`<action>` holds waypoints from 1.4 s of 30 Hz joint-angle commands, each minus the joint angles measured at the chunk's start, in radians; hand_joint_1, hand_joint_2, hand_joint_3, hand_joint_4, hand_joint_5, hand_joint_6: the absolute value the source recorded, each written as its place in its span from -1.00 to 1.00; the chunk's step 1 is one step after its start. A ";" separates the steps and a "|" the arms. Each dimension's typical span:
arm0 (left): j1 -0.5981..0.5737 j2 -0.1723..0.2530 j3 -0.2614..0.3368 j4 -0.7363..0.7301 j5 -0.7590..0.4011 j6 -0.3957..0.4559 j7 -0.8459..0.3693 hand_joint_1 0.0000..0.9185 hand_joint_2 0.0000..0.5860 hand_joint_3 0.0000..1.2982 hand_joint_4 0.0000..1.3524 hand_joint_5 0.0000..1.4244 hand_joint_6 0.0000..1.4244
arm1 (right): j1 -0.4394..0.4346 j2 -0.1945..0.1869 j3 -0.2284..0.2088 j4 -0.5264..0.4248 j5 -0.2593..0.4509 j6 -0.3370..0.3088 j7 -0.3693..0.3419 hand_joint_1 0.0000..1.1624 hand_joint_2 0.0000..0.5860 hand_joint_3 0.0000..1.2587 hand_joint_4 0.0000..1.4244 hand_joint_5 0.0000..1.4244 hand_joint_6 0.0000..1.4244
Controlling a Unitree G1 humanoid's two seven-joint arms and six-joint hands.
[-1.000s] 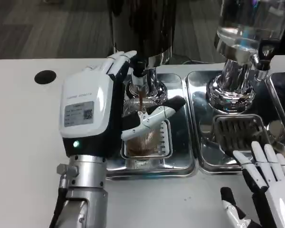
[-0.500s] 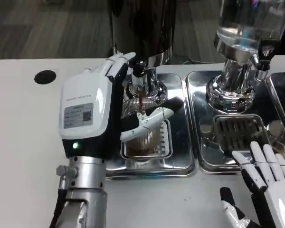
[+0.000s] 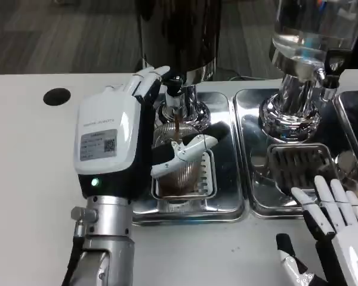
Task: Grasp the cup under the faucet to collect the drink, then remove the cup.
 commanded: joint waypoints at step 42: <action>0.022 0.016 0.026 -0.030 0.009 0.015 -0.048 -1.00 -0.78 -0.40 -0.57 -0.26 -0.46 | 0.021 -0.010 -0.022 -0.038 0.009 -0.003 0.014 -0.65 0.48 -0.69 -0.99 -1.00 -0.91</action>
